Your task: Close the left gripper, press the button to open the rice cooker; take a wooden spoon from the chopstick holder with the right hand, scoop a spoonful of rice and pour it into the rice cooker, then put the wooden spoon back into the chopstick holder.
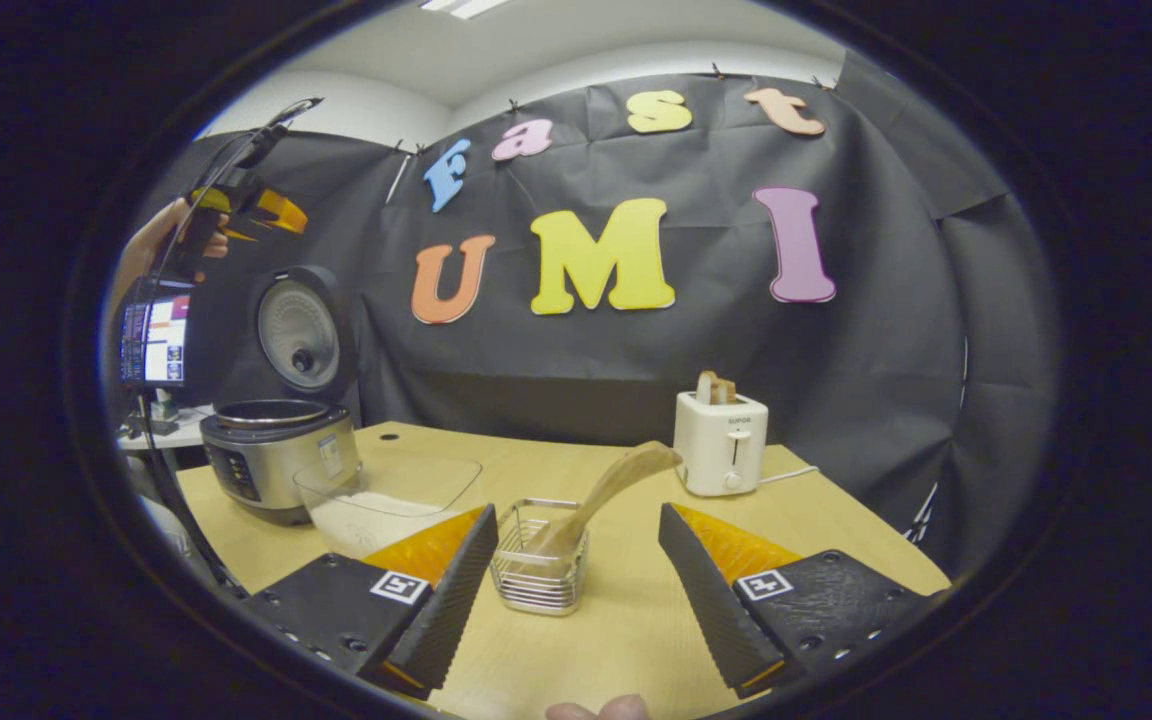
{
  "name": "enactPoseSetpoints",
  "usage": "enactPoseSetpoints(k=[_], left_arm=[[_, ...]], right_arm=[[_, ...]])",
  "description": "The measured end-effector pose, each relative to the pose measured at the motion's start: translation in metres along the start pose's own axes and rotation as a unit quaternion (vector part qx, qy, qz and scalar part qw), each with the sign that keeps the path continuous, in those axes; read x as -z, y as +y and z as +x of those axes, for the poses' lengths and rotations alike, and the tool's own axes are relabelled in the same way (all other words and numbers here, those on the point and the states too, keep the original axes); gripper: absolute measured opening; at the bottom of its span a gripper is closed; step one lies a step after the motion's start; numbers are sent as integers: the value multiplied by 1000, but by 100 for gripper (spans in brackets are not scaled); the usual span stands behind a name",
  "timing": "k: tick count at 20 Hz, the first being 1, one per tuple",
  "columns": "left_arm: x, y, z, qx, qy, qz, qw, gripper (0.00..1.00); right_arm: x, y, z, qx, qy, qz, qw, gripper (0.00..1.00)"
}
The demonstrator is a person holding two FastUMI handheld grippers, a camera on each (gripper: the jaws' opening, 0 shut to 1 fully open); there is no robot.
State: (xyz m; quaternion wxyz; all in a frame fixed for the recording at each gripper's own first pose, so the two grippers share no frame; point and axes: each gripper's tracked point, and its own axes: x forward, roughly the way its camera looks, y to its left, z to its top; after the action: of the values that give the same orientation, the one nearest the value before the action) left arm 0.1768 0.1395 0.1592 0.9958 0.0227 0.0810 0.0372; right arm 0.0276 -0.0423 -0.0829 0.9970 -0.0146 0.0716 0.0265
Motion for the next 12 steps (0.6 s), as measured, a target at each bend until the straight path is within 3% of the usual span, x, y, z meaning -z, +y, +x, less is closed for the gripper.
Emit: enactPoseSetpoints(k=[4, 6, 12], left_arm=[[-8, 17, 42, -10, 35, -12, 999, 99], [1, 24, 60, -16, 61, -18, 998, 99], [24, 34, 89, -40, 113, -13, 993, 99]], right_arm=[[4, -8, 1, 8, 1, 5, 1000, 96], [8, -15, 3, 16, 5, 7, 1000, 92], [16, -24, 8, 22, 16, 3, 1000, 96]])
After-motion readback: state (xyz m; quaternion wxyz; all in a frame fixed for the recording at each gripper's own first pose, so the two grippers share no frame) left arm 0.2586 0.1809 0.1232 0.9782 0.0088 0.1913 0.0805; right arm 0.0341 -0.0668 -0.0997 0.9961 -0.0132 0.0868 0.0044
